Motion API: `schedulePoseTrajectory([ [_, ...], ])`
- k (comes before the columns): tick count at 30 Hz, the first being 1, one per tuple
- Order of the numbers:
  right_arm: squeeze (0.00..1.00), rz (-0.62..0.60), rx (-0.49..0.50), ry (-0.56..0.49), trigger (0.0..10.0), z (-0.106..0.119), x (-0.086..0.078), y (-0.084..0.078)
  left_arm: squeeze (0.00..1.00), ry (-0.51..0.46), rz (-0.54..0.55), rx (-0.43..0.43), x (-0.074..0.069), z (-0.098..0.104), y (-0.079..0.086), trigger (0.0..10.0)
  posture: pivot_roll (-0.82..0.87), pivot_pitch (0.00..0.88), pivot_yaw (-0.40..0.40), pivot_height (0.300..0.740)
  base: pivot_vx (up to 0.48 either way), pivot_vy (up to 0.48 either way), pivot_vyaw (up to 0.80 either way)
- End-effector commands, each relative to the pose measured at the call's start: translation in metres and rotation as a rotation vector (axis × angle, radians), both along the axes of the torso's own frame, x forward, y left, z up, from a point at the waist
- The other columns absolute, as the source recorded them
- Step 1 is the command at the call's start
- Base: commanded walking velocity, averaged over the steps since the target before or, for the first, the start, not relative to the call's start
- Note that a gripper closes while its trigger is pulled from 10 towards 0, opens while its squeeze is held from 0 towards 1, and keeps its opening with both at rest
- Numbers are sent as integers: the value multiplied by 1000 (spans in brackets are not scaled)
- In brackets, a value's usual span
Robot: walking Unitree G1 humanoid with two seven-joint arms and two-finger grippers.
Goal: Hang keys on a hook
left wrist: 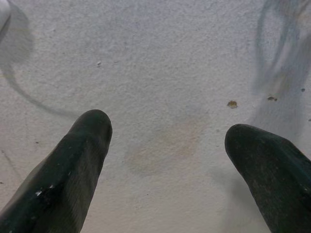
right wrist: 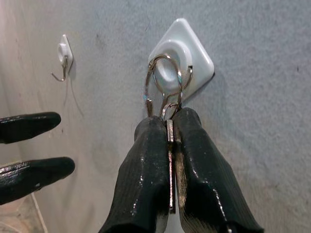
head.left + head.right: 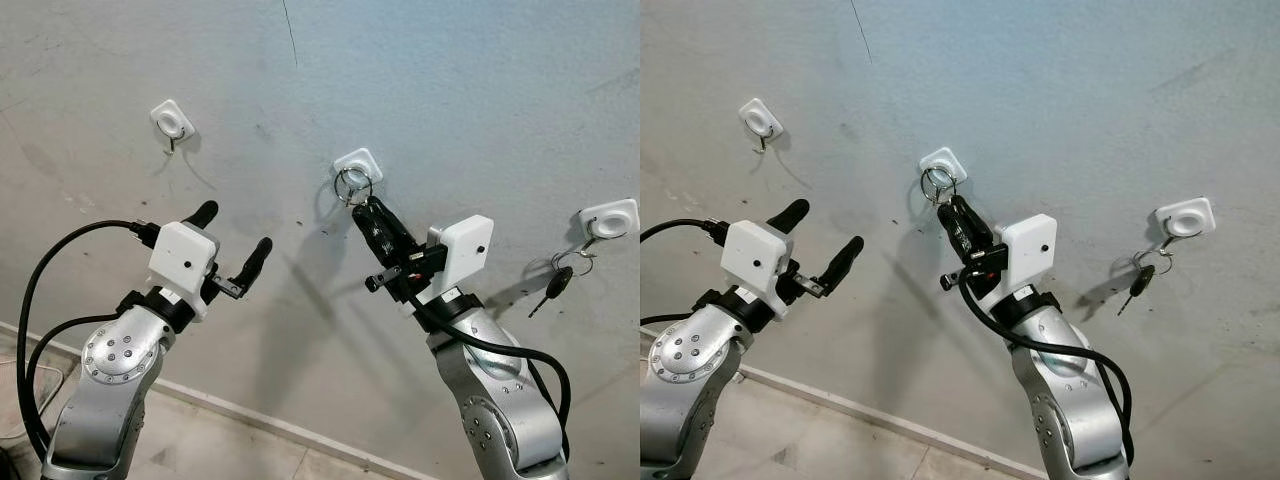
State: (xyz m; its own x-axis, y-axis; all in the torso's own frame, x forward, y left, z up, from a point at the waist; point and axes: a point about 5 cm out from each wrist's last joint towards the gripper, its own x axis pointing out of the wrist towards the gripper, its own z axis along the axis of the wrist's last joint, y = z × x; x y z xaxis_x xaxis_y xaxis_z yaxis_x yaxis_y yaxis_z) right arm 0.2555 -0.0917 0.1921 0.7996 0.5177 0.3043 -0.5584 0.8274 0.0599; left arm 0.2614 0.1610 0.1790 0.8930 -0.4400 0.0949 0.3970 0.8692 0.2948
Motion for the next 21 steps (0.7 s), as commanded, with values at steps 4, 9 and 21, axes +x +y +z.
schedulePoseTrajectory([
  [4, 0, 13, -10, 4, 10000, -2, -2, 2, 0, 7, -14, 2, 1, -2, -4, 10000, 238, 0, -31, 740, 0, 0, 0],
  [9, 0, -13, -61, -4, 10000, -9, -2, 2, 0, 8, -16, 3, 1, -2, -5, 10000, 239, 0, -31, 740, 0, 0, 0],
  [21, 0, -17, -183, -51, 10000, -19, 0, 5, 0, 8, -20, 5, 2, -3, -6, 10000, 239, 0, -31, 740, 0, 0, 0],
])
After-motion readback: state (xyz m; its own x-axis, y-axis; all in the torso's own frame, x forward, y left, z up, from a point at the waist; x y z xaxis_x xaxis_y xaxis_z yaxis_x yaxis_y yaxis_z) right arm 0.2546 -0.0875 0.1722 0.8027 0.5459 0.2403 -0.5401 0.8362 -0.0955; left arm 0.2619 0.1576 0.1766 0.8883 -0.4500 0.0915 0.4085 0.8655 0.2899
